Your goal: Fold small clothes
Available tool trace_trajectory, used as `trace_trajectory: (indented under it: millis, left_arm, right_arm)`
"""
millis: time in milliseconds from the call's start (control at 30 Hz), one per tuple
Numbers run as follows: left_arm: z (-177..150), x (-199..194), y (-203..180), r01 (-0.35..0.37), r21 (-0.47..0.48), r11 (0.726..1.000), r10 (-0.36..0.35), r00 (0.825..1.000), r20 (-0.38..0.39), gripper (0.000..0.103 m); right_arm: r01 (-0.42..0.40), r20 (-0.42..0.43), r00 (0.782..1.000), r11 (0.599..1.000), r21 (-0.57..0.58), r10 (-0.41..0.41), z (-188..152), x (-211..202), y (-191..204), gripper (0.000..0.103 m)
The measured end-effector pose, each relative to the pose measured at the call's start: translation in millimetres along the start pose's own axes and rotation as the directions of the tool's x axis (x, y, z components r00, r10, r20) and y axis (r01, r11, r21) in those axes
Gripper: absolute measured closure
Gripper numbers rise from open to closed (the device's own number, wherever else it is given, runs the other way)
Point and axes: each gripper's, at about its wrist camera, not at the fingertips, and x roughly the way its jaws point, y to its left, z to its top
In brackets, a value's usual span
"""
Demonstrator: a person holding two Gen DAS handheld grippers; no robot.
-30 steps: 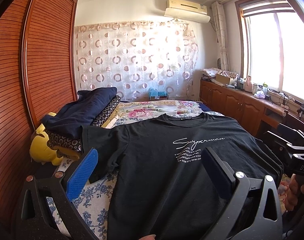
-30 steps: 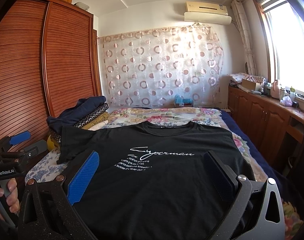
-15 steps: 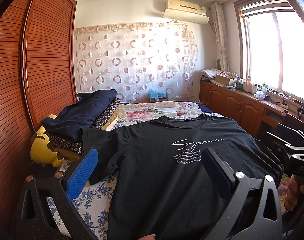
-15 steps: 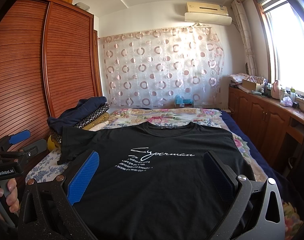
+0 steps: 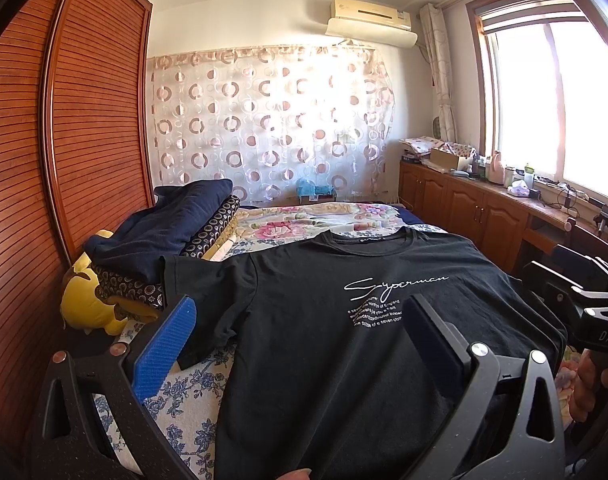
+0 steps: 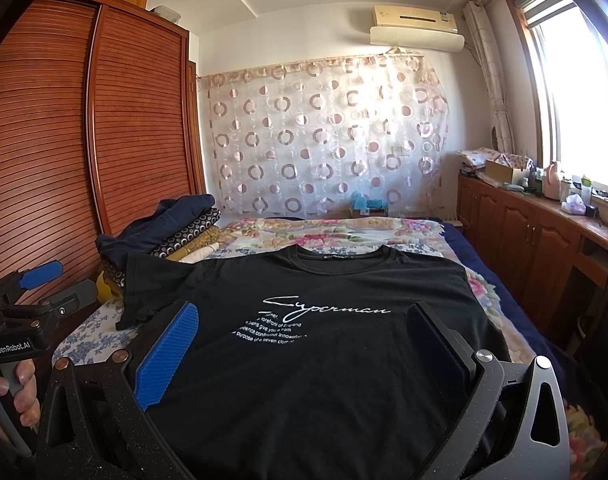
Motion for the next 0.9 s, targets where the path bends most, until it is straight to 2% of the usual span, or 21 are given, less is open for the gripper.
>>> trace_trajectory:
  millis: [567, 900]
  left_arm:
    - [0, -1, -2, 0.000, 0.002, 1.000, 0.000, 1.000, 0.000, 0.000]
    - [-10, 16, 10, -0.010, -0.014, 1.000, 0.009, 0.998, -0.060, 0.000]
  right_arm:
    - [-0.005, 0.002, 1.000, 1.000, -0.003, 0.005, 0, 2, 1, 0.000]
    - [-0.012, -0.021, 1.000, 1.000, -0.007, 0.012, -6, 17, -1, 0.000]
